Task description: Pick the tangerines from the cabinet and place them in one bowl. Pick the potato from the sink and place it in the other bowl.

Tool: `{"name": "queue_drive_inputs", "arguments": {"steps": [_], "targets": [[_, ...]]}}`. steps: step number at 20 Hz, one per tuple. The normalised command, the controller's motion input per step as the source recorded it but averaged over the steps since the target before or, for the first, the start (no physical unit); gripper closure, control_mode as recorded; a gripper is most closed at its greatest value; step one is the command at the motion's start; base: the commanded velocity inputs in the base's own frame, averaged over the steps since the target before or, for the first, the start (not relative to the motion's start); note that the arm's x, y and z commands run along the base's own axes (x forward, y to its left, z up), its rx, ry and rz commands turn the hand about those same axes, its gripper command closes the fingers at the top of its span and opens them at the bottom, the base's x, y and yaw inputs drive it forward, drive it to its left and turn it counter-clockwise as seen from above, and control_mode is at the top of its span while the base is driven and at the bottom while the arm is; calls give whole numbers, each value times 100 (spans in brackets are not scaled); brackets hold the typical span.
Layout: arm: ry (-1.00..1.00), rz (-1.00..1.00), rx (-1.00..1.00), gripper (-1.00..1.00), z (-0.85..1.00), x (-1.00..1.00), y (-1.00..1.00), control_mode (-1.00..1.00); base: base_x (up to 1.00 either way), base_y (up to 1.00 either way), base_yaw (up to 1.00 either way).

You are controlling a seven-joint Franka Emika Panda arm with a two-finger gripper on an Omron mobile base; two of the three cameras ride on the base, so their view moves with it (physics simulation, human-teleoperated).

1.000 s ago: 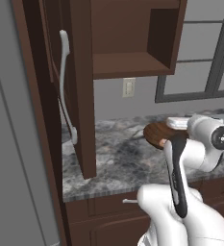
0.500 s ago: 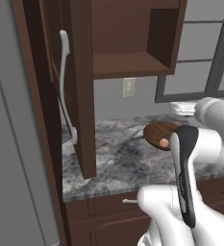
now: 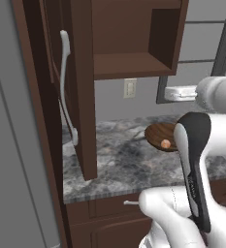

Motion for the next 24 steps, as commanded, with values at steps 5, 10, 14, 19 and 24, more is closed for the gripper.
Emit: {"name": "queue_drive_inputs", "arguments": {"steps": [5,10,14,19,24], "targets": [[7,30,0,-100,46,0,59,-100,0,0,0],[6,25,0,-100,24,1,60,-100,0,0,0],[0,1,-10,-100,0,18,35,-100,0,0,0],[0,0,-9,-100,0,48,20,-100,0,0,0],[0,0,-5,-100,0,57,20,-100,0,0,0]]}}
